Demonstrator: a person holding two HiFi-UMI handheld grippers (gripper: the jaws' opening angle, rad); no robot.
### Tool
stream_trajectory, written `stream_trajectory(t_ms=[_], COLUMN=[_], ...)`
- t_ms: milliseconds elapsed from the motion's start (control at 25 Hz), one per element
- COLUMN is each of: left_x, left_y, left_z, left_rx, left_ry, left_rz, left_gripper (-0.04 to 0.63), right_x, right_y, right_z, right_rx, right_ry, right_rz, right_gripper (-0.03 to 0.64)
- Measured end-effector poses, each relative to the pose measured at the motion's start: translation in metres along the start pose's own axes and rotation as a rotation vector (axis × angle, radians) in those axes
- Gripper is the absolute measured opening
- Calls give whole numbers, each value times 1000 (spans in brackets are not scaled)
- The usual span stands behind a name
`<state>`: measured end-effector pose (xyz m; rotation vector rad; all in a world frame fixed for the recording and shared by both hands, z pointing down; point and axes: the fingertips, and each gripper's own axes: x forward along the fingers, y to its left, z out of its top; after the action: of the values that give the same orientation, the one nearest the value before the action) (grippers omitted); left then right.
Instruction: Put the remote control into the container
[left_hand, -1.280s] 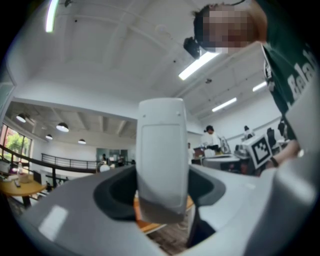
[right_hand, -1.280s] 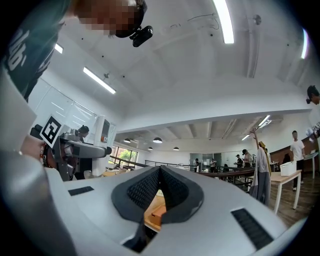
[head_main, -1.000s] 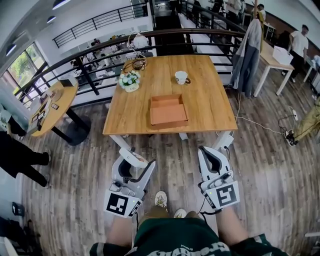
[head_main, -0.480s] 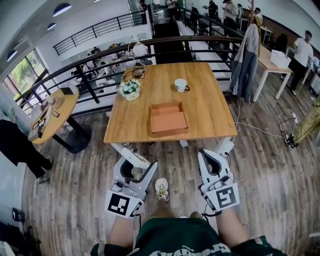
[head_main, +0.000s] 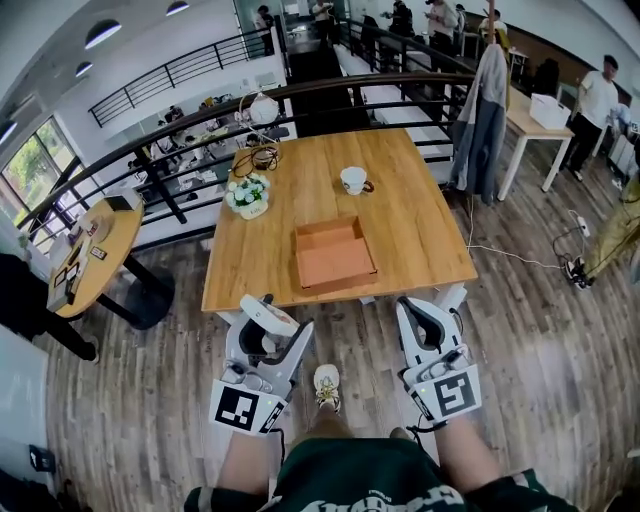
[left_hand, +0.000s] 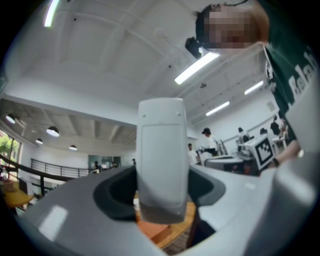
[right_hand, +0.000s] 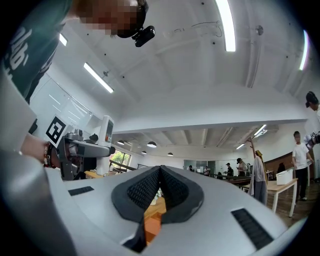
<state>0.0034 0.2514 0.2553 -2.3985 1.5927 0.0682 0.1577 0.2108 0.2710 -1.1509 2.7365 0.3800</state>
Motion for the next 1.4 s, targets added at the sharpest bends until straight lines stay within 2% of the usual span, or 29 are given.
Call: stream_trajectory(t_ms=[440,1400], left_x=[60,118], left_y=[57,137], left_z=[-29,-89], left_rx=[-15,-43], left_ry=[1,62], left_rz=[-48,-60], left_gripper=[284,284], right_x=[76,179], right_y=[-18,-36], right_z=[-29,-75], right_rx=[-13,5], right_ry=[25,89], right_rz=[-14,17], right_gripper=[17,17])
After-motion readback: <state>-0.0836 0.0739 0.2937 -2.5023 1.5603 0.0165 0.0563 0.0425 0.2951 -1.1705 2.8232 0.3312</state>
